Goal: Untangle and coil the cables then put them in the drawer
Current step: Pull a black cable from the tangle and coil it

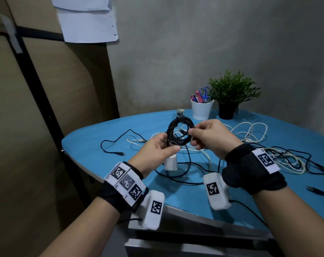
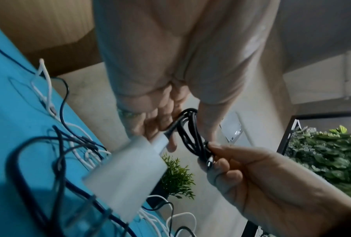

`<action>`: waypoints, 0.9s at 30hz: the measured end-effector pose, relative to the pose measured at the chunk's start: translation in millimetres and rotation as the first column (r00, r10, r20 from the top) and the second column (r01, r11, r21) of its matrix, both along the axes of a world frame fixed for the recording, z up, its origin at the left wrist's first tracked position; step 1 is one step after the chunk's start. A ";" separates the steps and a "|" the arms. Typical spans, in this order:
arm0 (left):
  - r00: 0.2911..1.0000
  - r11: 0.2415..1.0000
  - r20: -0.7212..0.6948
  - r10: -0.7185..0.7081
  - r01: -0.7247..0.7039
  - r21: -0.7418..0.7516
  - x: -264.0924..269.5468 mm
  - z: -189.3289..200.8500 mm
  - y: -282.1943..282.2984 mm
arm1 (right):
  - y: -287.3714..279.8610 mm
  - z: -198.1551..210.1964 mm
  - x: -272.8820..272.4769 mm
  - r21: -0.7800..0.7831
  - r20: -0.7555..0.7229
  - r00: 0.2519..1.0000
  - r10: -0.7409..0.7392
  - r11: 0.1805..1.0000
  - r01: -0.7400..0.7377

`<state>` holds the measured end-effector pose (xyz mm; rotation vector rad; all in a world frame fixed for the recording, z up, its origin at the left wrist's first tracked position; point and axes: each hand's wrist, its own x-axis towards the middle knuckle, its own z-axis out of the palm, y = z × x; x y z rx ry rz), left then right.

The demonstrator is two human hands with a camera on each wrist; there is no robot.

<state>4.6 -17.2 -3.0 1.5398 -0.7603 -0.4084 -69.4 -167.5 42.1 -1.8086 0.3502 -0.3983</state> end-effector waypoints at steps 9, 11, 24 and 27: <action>0.966 0.976 -0.141 0.215 -0.216 0.005 20.9 9.1 56.9 | 45.1 11.1 40.7 0.341 0.071 0.989 0.126 0.929 -0.143; 0.934 0.951 -0.179 0.310 -0.306 0.048 28.0 3.8 69.3 | 57.6 5.2 52.8 0.368 0.026 0.988 0.155 0.917 -0.154; 0.917 0.925 -0.254 0.309 -0.228 0.303 49.9 -19.8 138.2 | 123.5 -56.8 128.1 0.132 -0.507 0.802 0.315 0.948 -0.289; 0.894 0.925 -0.310 0.322 -0.229 0.303 53.6 -28.6 144.6 | 135.4 -58.7 137.9 0.093 -0.534 0.756 0.378 0.915 -0.392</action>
